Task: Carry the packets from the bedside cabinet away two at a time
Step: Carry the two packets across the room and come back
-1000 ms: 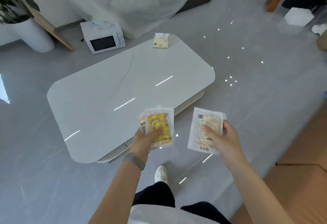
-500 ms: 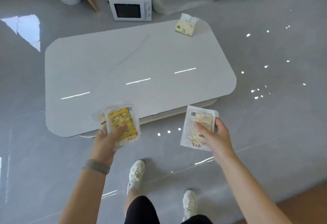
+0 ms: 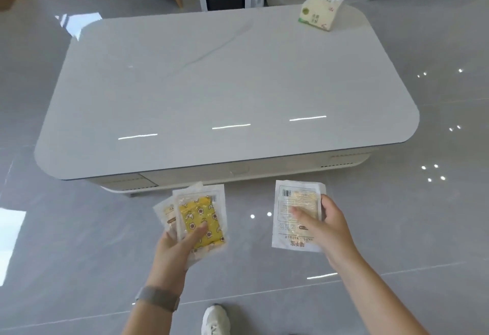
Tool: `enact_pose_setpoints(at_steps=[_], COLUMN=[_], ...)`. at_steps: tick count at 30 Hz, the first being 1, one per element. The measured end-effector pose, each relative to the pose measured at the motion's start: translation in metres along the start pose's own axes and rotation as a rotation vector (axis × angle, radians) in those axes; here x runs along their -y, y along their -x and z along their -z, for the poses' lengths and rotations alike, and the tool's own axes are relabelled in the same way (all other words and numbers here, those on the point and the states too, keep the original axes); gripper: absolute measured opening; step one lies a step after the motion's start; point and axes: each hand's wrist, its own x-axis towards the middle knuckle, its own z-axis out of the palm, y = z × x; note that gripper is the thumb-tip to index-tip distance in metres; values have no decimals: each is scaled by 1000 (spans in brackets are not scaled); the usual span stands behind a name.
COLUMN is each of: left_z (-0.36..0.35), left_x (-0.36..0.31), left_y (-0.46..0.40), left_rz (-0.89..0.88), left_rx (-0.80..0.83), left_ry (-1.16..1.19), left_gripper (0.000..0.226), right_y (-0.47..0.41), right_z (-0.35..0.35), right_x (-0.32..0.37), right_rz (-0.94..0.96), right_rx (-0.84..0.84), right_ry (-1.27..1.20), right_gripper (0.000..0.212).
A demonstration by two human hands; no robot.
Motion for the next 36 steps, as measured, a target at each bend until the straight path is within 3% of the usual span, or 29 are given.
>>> enact_pose_setpoints(at_steps=[4, 9, 12, 15, 20, 27, 30, 32, 36], left_z=[5, 8, 13, 21, 24, 19, 13, 10, 7], left_x=[27, 46, 58, 70, 76, 69, 63, 61, 65], left_y=[-60, -141, -178, -202, -211, -213, -211, -208, -199], left_rz=[-101, -237, -284, -322, -334, -338, -347, -364, -386], left_rx=[20, 70, 115, 128, 119, 14, 33, 45, 36], left_ry=[51, 33, -36, -89, -105, -39, 2, 8, -2], left_gripper=[37, 37, 35, 36, 39, 26, 26, 27, 29], right_y=[-55, -131, -166, -196, -234, -262, -269, -267, -263], right_z=[-31, -70, -91, -109, -125, -129, -126, -126, -127], right_x=[-47, -90, -109, -124, -143, -159, -155, -153, -157], right_rz=[85, 243, 288, 336, 290, 346, 433, 483, 492], right_rx=[80, 129, 171, 208, 247, 283, 311, 331, 378], right_ry=[11, 41, 72, 104, 175, 391, 617, 752, 864], right_gripper=[30, 69, 78, 76, 47, 40, 50, 68, 90])
